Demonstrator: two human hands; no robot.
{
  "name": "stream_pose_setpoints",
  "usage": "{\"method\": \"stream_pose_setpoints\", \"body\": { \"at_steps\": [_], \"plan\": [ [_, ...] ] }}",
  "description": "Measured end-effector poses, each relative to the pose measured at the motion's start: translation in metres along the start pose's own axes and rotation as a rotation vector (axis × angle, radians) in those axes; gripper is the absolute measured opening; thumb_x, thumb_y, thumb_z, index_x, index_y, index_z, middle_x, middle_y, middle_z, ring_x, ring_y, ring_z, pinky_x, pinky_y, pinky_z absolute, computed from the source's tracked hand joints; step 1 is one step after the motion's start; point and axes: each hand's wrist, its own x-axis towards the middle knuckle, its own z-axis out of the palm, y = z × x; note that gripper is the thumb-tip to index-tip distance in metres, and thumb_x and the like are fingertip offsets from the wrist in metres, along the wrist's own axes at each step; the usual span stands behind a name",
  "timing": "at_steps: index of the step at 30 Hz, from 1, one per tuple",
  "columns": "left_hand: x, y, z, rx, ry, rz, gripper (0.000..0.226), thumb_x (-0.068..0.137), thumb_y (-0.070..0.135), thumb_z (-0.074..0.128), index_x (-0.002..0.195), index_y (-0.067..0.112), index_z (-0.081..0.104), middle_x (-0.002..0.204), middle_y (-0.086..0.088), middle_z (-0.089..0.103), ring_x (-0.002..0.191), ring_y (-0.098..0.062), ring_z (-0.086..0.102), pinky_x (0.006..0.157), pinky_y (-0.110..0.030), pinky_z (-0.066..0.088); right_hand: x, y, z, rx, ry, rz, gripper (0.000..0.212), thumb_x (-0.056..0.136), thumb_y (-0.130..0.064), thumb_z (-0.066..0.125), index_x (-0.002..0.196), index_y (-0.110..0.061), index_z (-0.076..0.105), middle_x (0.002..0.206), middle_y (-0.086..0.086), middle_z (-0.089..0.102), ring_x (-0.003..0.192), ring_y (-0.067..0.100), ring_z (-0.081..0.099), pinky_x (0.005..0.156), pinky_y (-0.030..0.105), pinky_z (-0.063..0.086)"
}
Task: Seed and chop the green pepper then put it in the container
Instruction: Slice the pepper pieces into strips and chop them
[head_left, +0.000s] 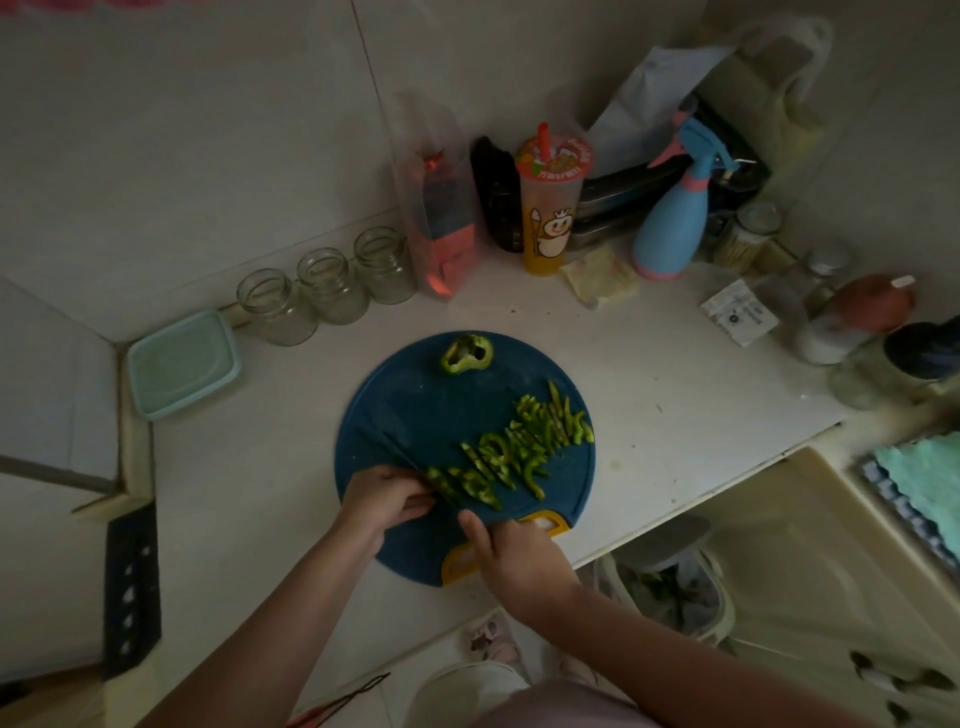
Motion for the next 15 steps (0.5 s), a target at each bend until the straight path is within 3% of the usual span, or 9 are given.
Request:
{"method": "stream_pose_setpoints", "body": {
  "at_steps": [10,15],
  "plan": [
    [0.0014,0.0015,0.0024,-0.017,0.023,-0.013,0.011,0.084,-0.008,0.059,0.08,0.003,0.058,0.065,-0.011,0.067,0.059,-0.02,0.065,0.048,-0.021,0.056,0.0013,-0.0032,-0.002,-0.201,0.025,-0.074,0.056,0.097,-0.057,0.02,0.061,-0.02,0.04,0.089,0.016,0.066,0.088,0.033,0.061,0.065,0.031,0.034],
    [0.0031,-0.0011,0.0032,-0.022,0.026,0.0,0.014,0.083,-0.01,0.058,0.078,0.003,0.059,0.067,-0.012,0.067,0.056,-0.017,0.066,0.046,-0.02,0.054,0.0039,-0.008,-0.0037,-0.214,0.005,-0.059,0.058,0.097,-0.057,0.019,0.068,-0.016,0.048,0.092,0.014,0.066,0.09,0.03,0.062,0.067,0.03,0.036]
  ]
}}
